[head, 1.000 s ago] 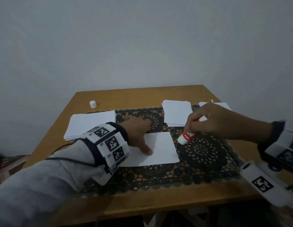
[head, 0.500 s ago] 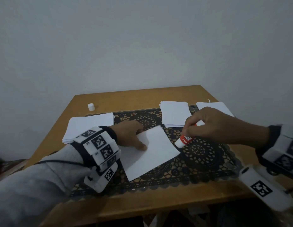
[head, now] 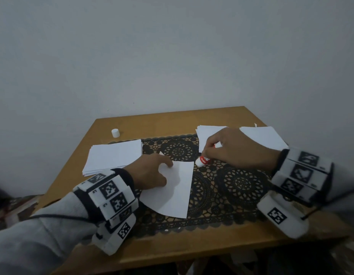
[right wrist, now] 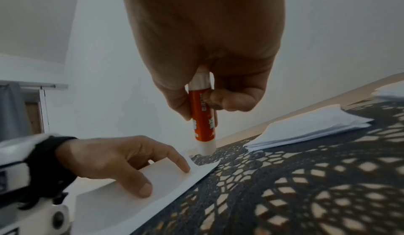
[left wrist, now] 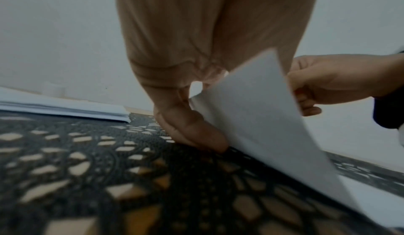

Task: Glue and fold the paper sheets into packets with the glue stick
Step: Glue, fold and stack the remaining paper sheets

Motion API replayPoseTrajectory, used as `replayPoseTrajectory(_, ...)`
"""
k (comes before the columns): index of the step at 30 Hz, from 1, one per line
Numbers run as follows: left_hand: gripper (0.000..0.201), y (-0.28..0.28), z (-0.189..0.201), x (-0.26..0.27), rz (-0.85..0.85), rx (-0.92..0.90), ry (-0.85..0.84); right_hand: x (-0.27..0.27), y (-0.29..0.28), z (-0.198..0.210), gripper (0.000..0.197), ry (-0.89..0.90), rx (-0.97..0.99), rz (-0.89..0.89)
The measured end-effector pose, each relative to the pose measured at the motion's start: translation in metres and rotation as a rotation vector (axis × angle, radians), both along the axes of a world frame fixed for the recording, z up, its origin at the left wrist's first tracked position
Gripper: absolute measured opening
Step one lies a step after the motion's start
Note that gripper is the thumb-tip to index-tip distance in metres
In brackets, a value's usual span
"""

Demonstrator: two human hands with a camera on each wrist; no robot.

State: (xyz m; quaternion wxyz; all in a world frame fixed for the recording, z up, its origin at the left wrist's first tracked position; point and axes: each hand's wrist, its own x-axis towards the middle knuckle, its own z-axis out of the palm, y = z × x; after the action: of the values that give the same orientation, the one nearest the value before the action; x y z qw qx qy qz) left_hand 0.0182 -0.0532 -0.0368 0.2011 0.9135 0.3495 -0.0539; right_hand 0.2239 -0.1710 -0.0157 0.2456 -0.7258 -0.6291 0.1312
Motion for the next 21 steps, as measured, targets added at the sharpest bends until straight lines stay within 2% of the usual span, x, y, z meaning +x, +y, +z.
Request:
replayPoseTrajectory(4,0.056,-0.001,-0.003,0.004,0.009,-0.040,0.059,-0.013,0.022,-0.004,0.019,-0.111,0.028,-0.012)
replayPoseTrajectory(9,0.056,0.003,-0.005,0.005,-0.003,-0.030,0.071,-0.018,0.042,-0.018,0.018,-0.153,-0.014,0.002)
replayPoseTrajectory(14,0.055,0.004,-0.005,0.005,-0.006,-0.045,0.077,-0.020,0.041,-0.020,0.017,-0.141,-0.015,0.012)
replayPoseTrajectory(21,0.056,0.004,-0.004,0.007,-0.008,-0.035,0.080,-0.038,0.016,-0.016,0.015,-0.070,-0.082,0.126)
